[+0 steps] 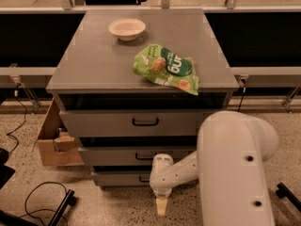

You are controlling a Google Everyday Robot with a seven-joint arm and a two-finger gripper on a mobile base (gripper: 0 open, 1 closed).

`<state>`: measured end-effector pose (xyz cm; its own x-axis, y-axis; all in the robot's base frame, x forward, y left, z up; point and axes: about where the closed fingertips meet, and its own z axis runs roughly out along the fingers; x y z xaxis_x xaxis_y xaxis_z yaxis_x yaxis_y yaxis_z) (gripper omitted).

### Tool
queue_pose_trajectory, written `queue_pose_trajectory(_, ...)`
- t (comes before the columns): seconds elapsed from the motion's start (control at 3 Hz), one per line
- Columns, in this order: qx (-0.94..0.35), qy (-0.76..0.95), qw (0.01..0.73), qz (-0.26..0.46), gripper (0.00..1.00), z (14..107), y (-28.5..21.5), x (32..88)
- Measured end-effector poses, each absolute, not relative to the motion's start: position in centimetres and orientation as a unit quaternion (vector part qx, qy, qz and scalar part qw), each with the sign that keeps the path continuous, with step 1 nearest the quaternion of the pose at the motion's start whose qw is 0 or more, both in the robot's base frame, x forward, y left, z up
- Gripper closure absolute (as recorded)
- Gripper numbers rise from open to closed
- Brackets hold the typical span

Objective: Open bottom drawer

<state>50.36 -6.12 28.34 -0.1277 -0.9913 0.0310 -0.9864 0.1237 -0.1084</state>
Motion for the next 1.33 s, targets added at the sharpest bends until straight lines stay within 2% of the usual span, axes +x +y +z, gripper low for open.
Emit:
queue_pose_trajectory(0.33,-0.672,0.738,0.001,-0.064,0.00,23.3,-8.0,52.4)
queue_pose_trajectory(0.67,-0.672,0.737,0.000,-0.067,0.00,23.0,-8.0,52.3)
queue_pose_trajectory(1.33,-0.666,0.741,0.049,-0.074,0.00,20.8,-10.6,54.1)
